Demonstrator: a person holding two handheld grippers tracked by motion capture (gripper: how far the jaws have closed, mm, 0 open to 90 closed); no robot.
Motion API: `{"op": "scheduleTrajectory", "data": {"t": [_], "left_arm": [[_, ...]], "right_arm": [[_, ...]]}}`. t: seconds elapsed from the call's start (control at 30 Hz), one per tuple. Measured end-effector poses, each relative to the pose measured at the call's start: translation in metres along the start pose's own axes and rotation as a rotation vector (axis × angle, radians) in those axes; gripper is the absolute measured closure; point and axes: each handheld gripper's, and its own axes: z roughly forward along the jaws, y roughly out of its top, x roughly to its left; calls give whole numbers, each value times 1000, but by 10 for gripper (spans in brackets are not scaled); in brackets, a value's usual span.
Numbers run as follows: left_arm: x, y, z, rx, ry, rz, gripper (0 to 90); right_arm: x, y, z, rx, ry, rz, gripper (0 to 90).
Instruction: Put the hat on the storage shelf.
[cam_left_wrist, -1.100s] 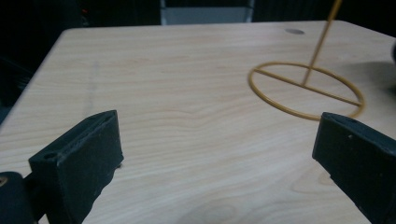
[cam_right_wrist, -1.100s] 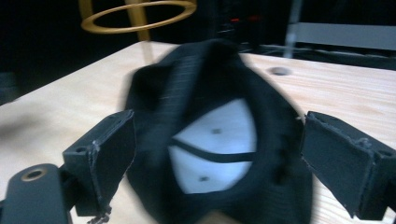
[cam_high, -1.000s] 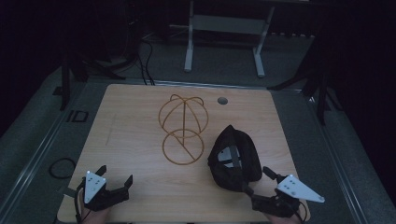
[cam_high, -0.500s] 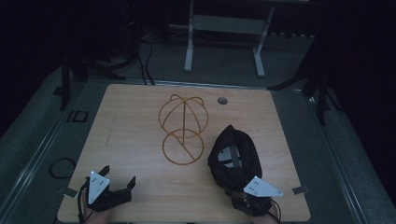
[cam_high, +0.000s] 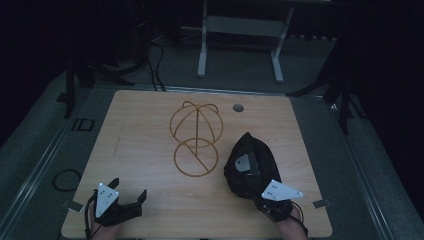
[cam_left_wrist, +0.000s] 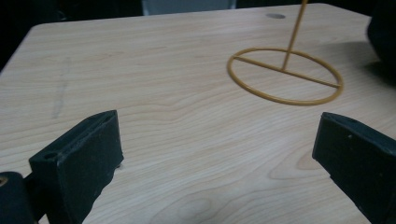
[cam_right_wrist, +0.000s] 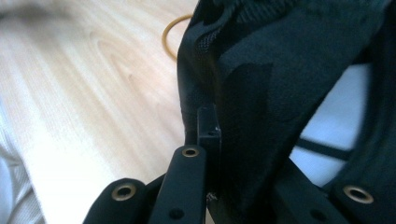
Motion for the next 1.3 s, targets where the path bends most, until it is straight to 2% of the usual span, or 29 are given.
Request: {"op": "scheduleTrajectory", "data": {"t": [0.1,0.23,0.37,0.47,0.53,0.67,0.73,0.97,1.1,1.13,1.17,1.2,1.23,1.3], "left_arm": [[-1,0,1,8,-12,10,20],[-3,1,1,11,-32,13,20],[-4,2,3,25,-36,20,20],[-6,5,4,30,-48,9,20],[-7,8,6,27,-68,-2,20],[-10,17,9,27,-116,-25,20],[-13,23,10,27,-128,-8,20],[-29,45,15,25,-199,44,47],[-41,59,20,22,-271,69,67],[-43,61,20,23,-288,72,67],[-47,65,22,24,-313,74,67],[-47,65,22,24,-313,74,67],[-53,72,22,25,-344,79,67],[-59,79,21,22,-376,88,94]], "right_arm": [[-7,8,-7,-30,-10,-16,877],[-17,19,-18,-85,-17,-12,878],[-26,27,-29,-125,-4,-13,878],[-29,34,-37,-149,8,-20,878],[-31,38,-42,-173,34,-17,879],[-29,44,-49,-182,55,-48,879],[-26,46,-52,-190,87,-58,878],[-14,55,-62,-197,136,-126,878],[-6,62,-66,-211,160,-148,878],[-3,63,-67,-212,180,-153,878],[-2,64,-67,-215,183,-160,878],[-2,64,-67,-215,183,-160,878],[0,65,-66,-211,189,-168,878],[3,67,-65,-210,196,-174,878]]}}
